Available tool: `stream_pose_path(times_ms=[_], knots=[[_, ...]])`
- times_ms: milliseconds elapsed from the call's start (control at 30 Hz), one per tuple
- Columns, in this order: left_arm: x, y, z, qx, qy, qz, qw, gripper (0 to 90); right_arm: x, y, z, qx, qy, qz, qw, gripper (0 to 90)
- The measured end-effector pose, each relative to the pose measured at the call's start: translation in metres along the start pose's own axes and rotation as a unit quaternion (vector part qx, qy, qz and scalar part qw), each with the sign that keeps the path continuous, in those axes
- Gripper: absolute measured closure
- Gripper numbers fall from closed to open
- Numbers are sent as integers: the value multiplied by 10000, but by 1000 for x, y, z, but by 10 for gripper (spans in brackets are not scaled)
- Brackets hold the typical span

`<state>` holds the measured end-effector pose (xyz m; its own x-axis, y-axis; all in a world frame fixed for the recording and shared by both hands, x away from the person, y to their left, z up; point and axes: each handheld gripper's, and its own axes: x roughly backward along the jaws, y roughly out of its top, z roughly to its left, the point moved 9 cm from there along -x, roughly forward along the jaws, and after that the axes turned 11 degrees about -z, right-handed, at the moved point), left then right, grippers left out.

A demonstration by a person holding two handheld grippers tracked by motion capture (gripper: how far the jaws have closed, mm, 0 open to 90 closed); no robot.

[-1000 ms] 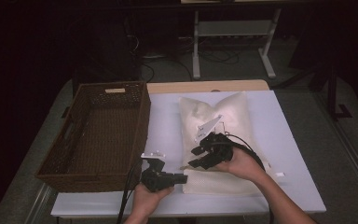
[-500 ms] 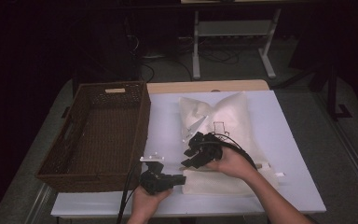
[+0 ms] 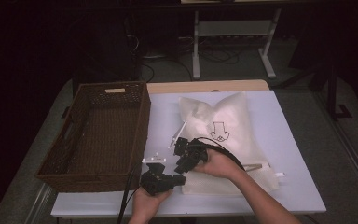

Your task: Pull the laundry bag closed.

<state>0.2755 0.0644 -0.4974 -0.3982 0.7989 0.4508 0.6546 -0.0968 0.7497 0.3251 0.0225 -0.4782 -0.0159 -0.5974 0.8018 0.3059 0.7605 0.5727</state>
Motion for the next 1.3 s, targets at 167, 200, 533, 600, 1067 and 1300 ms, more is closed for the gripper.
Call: stream_pose_path(times_ms=[167, 200, 533, 600, 1067, 1300], knots=[[0, -2, 0, -15, -11, 11, 10000, 856, 0, -1, 2, 127, -48, 143, 9998, 793], [0, -1, 0, -7, -17, -1, 10000, 856, 2, -1, 2, 84, -52, 122, 9999, 797], [-7, 5, -1, 201, -135, 85, 9997, 671, 29, 0, 2, 68, -264, -402, 9988, 812], [-10, 9, 0, 329, -217, 90, 9992, 649, 34, -3, 3, -18, -273, -474, 9985, 812], [-25, 13, 3, 506, -486, 239, 9973, 828, 46, -18, -1, -362, -198, -896, 9951, 811], [-17, 18, 6, 557, -380, -54, 9977, 840, 49, -27, 1, -510, -121, -965, 9940, 847]])
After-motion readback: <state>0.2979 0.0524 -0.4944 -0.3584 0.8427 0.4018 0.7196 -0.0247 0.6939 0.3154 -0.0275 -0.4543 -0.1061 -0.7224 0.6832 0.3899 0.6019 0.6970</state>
